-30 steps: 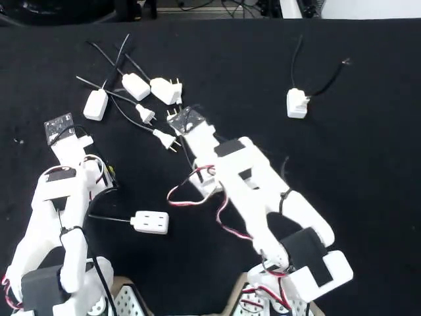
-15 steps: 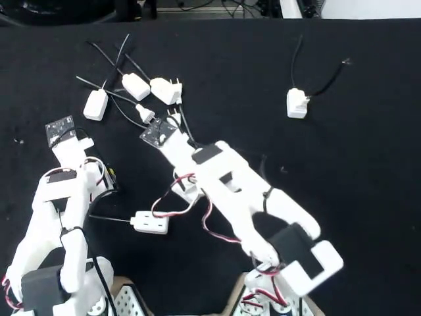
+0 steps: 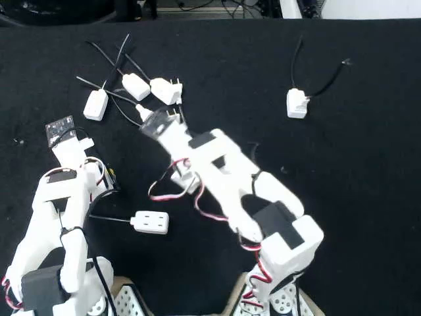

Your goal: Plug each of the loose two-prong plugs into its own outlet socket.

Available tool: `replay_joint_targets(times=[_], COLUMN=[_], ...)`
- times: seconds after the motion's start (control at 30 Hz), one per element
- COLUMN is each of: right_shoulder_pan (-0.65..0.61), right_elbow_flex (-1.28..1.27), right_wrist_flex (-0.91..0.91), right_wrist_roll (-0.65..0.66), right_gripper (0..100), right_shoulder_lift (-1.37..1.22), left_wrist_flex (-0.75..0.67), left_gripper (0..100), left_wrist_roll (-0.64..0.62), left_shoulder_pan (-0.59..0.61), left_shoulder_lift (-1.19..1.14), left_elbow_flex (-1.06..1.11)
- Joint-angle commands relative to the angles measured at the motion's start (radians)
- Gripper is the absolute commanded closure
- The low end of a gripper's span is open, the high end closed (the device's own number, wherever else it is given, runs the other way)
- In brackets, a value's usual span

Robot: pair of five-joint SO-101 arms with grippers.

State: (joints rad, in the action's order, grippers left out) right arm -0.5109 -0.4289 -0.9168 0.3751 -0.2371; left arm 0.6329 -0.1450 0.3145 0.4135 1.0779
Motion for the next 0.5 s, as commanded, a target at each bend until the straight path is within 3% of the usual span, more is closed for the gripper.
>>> replay_joint_targets(times=[0.0, 0.2, 0.47], right_shoulder_pan=[0.018, 0.106, 0.298], right_elbow_flex=[0.013, -0.070, -0.303], right_wrist_flex=[-0.051, -0.146, -0.259], right_wrist_roll=[0.012, 0.020, 0.213], right_gripper=[99.1, 98.8, 98.8], right_shoulder_lift=[0.004, 0.206, 0.661], left_wrist_flex=[-0.005, -0.005, -0.009], left_gripper=[80, 80, 80], left_wrist_roll=[-0.003, -0.003, -0.003], left_shoulder_pan=[0.010, 0.010, 0.010], left_shoulder_lift=[0.021, 0.021, 0.021], left_elbow_flex=[-0.013, -0.010, -0.010])
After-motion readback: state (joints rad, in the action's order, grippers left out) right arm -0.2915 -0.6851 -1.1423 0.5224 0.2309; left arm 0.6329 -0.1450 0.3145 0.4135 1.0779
